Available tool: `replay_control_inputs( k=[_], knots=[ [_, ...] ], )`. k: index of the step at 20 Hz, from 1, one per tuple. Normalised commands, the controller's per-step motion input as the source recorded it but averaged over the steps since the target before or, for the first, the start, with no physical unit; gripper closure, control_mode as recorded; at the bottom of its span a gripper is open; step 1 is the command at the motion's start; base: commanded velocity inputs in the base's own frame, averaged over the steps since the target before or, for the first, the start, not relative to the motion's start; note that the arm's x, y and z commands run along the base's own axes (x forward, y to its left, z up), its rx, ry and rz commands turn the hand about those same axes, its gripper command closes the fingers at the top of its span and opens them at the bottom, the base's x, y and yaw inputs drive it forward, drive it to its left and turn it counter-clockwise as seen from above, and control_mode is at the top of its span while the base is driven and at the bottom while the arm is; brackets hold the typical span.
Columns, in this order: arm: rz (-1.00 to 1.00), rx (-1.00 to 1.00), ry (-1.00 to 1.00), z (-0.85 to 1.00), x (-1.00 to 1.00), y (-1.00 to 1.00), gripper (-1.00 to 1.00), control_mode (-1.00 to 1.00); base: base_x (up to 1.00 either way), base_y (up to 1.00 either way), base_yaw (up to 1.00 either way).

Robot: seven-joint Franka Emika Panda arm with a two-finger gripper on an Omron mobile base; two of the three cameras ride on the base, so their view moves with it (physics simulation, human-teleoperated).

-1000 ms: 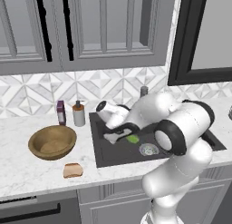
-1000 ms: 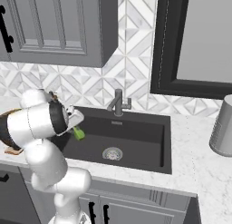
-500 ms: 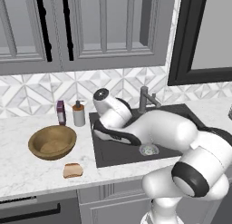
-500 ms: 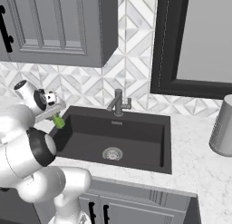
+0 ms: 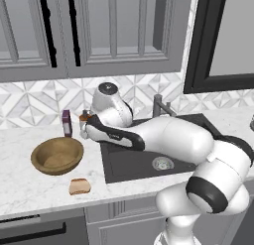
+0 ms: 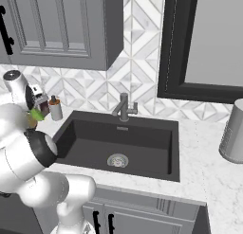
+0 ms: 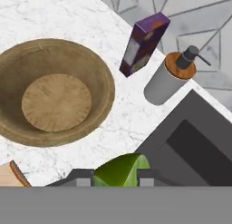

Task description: Pick the lemon wedge from the sink and place it in the bowl. Then pick the bowl and place it in the microwave. Then close the microwave door and press the start button.

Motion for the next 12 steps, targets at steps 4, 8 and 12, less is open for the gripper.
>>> replay_control_inputs(
  k=[4,8,12],
  knots=[
    [0.3,0.08,0.09,-0.1,0.08,1.0,1.0,-1.0,0.0,0.0,0.0],
    [0.12,0.01,0.14,-0.27,0.0,1.0,1.0,-1.0,0.0,0.0,0.0],
    [0.01,0.0,0.01,-0.24,0.03,0.99,1.0,-1.0,0.0,0.0,0.0]
  ],
)
